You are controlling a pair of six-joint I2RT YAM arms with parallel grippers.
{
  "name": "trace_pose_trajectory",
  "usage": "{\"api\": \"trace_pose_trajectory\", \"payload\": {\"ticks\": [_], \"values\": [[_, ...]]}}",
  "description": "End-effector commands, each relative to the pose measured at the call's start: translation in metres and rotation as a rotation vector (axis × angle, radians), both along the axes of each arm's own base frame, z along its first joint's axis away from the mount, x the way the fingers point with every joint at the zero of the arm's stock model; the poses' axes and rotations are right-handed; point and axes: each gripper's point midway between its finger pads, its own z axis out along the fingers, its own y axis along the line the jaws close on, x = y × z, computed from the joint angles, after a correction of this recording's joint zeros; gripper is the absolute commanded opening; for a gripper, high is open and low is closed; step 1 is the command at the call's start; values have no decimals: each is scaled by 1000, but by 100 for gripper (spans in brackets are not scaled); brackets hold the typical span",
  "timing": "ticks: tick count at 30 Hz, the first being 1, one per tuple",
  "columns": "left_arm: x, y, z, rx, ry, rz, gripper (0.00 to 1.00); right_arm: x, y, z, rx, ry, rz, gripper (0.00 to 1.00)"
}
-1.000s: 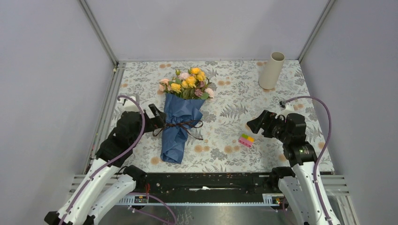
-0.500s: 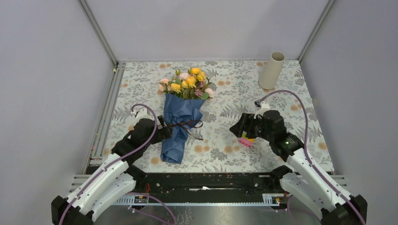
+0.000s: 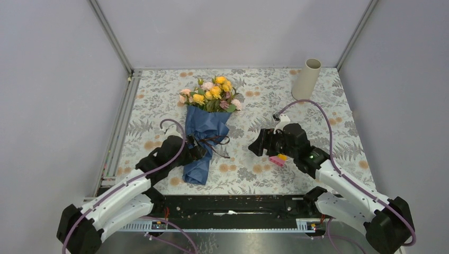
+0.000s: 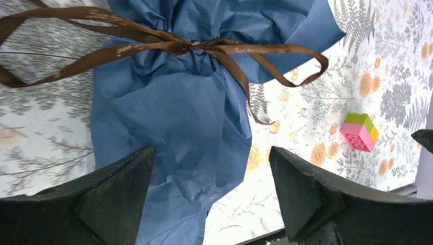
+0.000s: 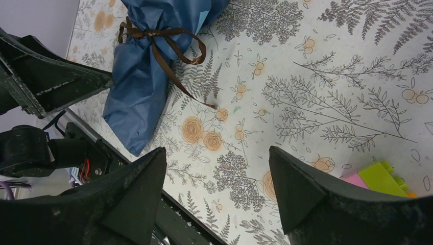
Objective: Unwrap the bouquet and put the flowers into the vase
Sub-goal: Adjust the fake flower at the center of the board.
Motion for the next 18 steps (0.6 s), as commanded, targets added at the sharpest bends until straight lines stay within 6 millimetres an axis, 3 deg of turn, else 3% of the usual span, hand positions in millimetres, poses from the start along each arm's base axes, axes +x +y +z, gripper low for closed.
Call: {"api": "trace_pose_trajectory", "payload": {"ticks": [1,7,12,14,18], "values": [[6,-37,10,-105,-22,-59,86,4,-4,7,-17,-74,-13,79],[8,-68,30,-159,-77,-102,87,2,-9,7,-26,-82,-25,79],[10,-77,34,-128,-85,-140,92,3,-7,6,-22,-83,-20,81],[10,-73,41,-98,-96,-140,95,2,-8,7,-28,-94,-12,81],[13,-43,58,41,-138,-98,99,0,-9,9,-50,-131,18,82]]}}
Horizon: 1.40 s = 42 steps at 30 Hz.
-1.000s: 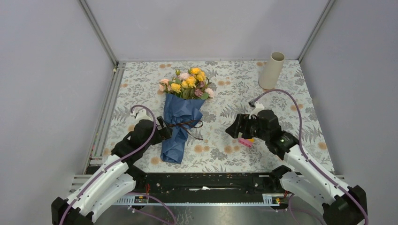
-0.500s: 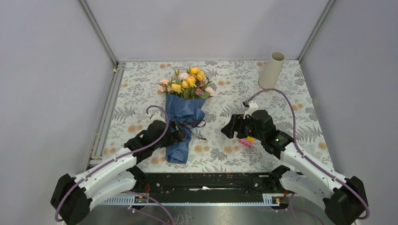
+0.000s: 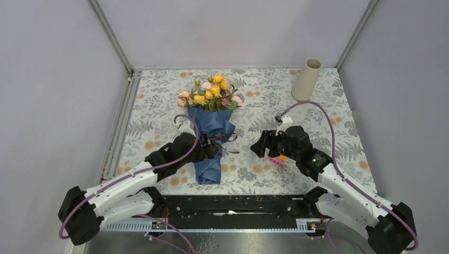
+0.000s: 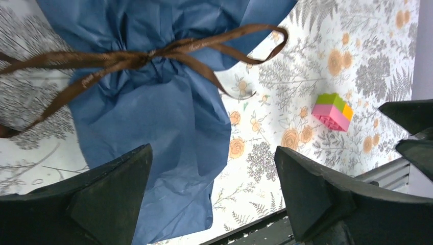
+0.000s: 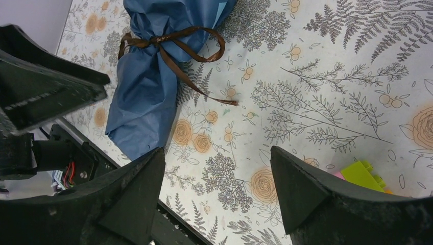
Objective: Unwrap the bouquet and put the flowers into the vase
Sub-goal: Adjust the fake flower at the center of the board.
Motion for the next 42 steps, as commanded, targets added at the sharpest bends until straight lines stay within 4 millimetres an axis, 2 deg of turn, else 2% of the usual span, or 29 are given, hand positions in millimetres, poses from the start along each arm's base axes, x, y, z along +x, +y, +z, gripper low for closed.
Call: {"api": "trace_pose_trajectory", "payload": {"ticks": [1,5,10,12,13,16,19,29,34,39,42], "values": [[15,24,50,82,-142,43,99,-1,0,8,-23,-80,44,82],[24,57,46,127,-109,82,99,-4,7,9,-38,-119,92,82],[24,91,8,151,19,196,99,-7,18,9,-46,-138,126,82],[18,101,-10,163,80,240,95,-10,21,7,-41,-130,136,82],[15,105,-17,170,100,260,93,-7,26,13,-17,-153,138,82],[6,115,-24,165,104,314,91,-9,30,11,-8,-146,143,82],[-2,112,-28,105,105,320,89,-8,29,6,-10,-140,139,82],[-9,73,-34,-135,95,220,76,-7,33,2,15,-124,123,81],[-2,70,-37,-137,52,217,68,-7,33,3,21,-124,121,81],[9,72,-42,-161,-25,256,67,-7,32,0,9,-116,123,82],[12,71,-43,-176,-45,260,66,-10,35,-4,11,-109,141,88]]}}
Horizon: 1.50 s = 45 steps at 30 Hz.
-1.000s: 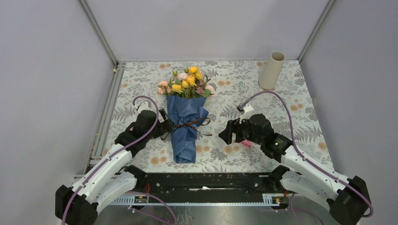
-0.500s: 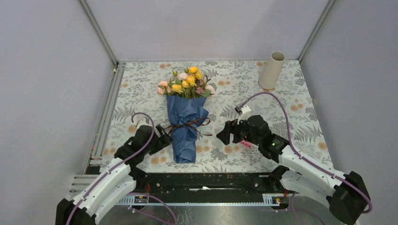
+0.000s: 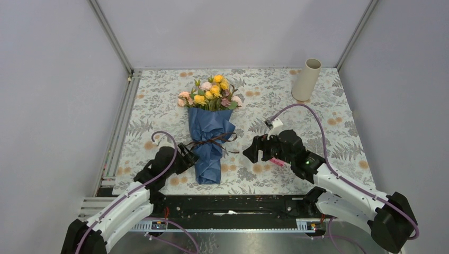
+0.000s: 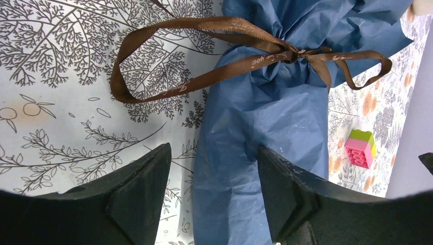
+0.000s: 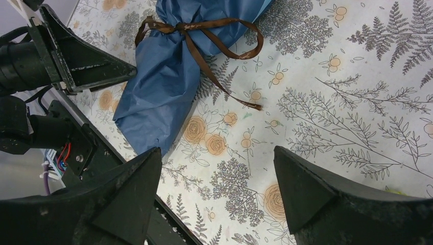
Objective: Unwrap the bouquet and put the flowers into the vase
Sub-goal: Adjust the fake flower at the center of the board, then untie the ribbon from the wrapping paper.
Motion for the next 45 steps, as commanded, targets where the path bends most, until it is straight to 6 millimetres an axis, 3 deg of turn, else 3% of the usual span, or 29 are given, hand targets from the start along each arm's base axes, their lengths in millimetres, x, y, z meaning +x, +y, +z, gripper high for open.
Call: {"api": "trace_pose_trajectory", "payload": {"ticks": [1,12,22,31,38,45], "values": [[20,-6,19,-52,-129,32,65,0,7,0,17,-21,15,88],[43,29,20,110,-206,189,59,-3,38,-8,42,-19,86,87],[58,32,38,146,-260,218,58,-2,49,-15,27,-11,97,85],[35,63,36,236,-151,308,58,-2,47,-16,26,-15,86,83],[22,58,10,251,-20,264,54,-2,51,-16,37,-3,93,82],[27,54,6,284,-29,216,44,-4,46,-16,32,-7,84,81]]}}
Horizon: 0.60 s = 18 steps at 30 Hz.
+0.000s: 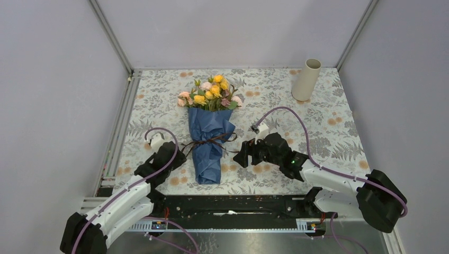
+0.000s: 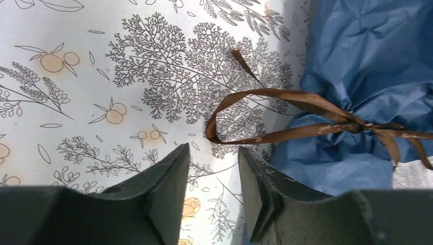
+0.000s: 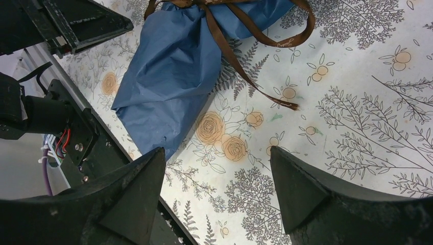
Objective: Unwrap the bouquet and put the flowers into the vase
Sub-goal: Untie the ribbon from the wrapping paper.
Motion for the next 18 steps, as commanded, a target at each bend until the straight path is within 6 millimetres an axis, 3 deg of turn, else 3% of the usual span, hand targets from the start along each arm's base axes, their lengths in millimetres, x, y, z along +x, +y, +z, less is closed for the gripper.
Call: {"api": "trace_pose_trajectory", "payload": {"ticks": [1,18], "values": [[10,-6,6,12,-21,-32,43,5,4,18,38,-49,-12,81],[23,-6,3,57,-17,-24,37,2,1,16,36,-44,-16,81]]}}
